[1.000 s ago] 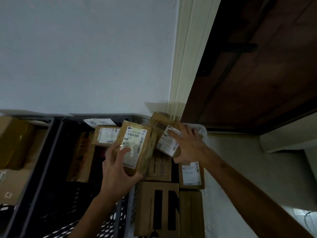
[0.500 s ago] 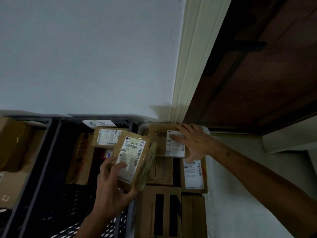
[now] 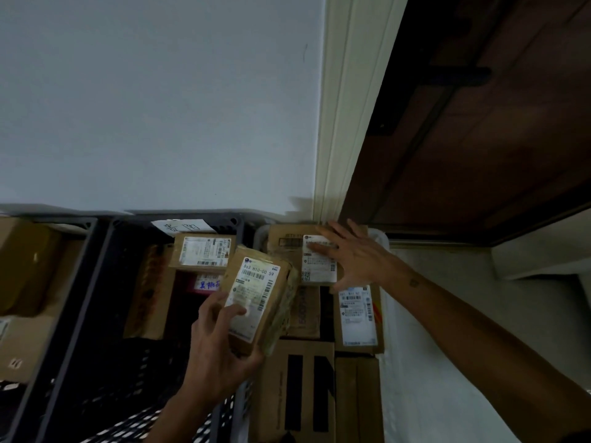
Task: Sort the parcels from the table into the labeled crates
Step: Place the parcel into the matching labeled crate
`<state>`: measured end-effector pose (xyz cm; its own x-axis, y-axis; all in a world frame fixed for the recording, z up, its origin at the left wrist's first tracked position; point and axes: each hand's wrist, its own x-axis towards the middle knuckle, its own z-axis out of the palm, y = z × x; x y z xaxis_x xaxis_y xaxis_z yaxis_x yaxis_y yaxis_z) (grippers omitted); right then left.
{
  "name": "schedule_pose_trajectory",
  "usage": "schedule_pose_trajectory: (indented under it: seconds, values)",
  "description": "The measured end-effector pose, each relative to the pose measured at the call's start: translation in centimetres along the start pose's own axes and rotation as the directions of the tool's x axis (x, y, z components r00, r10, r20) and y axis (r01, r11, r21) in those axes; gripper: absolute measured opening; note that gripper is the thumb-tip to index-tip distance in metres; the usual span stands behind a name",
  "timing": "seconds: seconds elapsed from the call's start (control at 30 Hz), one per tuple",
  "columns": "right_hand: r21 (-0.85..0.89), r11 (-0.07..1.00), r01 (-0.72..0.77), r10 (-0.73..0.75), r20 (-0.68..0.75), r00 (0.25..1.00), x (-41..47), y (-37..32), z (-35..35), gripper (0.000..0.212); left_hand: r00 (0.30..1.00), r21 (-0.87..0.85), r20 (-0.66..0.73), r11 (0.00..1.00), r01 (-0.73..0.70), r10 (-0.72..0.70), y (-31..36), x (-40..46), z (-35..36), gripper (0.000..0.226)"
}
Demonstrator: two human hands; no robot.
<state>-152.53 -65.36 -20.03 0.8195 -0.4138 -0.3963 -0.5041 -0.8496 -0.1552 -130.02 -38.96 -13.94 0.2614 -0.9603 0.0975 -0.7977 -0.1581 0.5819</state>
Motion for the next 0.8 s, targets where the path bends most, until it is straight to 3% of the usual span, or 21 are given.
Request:
schedule_pose_trajectory:
  seconds: [0.07, 0.13, 0.2, 0.23, 0.3, 0.37, 0.47, 0.53, 0.6, 0.8]
  values:
    - [0.125, 0.989, -0.083, 0.091, -0.060, 0.994, -1.2, -1.0, -1.0, 0.106, 1.000, 0.029, 0.021, 0.999, -0.014, 0.014, 0.1, -0.2, 0.2, 0.066]
    - [0.391, 0.905, -0.169, 0.264, -0.203, 0.943, -3.2, -2.8, -2.0, 0.080, 0.999, 0.049, 0.047, 0.999, 0.001, -0.003, 0.4, -0.5, 0.2, 0.067]
    - [0.583, 0.787, -0.203, 0.478, -0.368, 0.798, -5.5, -5.4, -1.7, 0.047, 0.998, 0.054, 0.067, 0.999, -0.005, 0.002, 0.9, -0.9, 0.4, 0.066]
    - [0.643, 0.733, -0.223, 0.559, -0.382, 0.735, -6.6, -7.0, -1.4, 0.037, 0.997, 0.058, 0.075, 0.998, -0.020, 0.016, 1.2, -1.2, 0.5, 0.066]
    - [0.794, 0.555, -0.249, 0.657, -0.236, 0.716, -8.5, -10.5, -0.3, 0.027, 0.995, 0.063, 0.093, 0.997, -0.032, 0.026, 1.6, -2.0, 1.0, 0.065]
    - [0.896, 0.363, -0.256, 0.644, -0.042, 0.764, -9.6, -14.1, 1.1, 0.018, 0.993, 0.064, 0.114, 0.997, -0.031, 0.024, 1.8, -3.1, 1.9, 0.067]
    - [0.979, 0.106, -0.176, 0.598, 0.078, 0.798, -10.1, -18.1, 3.1, 0.038, 0.991, 0.069, 0.132, 0.997, -0.029, 0.020, 2.2, -5.0, 2.9, 0.069]
    - [0.988, -0.009, -0.152, 0.582, 0.128, 0.803, -9.8, -19.3, 4.2, 0.050, 0.992, 0.079, 0.130, 0.997, -0.012, 0.001, 2.4, -5.9, 3.4, 0.066]
    - [0.985, -0.020, -0.171, 0.564, 0.153, 0.812, -9.1, -19.7, 4.4, 0.053, 0.991, 0.095, 0.130, 0.995, 0.022, -0.034, 2.5, -6.0, 3.9, 0.062]
    - [0.942, 0.103, -0.319, 0.543, 0.216, 0.812, -7.4, -19.2, 4.2, 0.061, 0.968, 0.162, 0.196, 0.979, 0.123, -0.154, 3.4, -5.6, 6.1, 0.063]
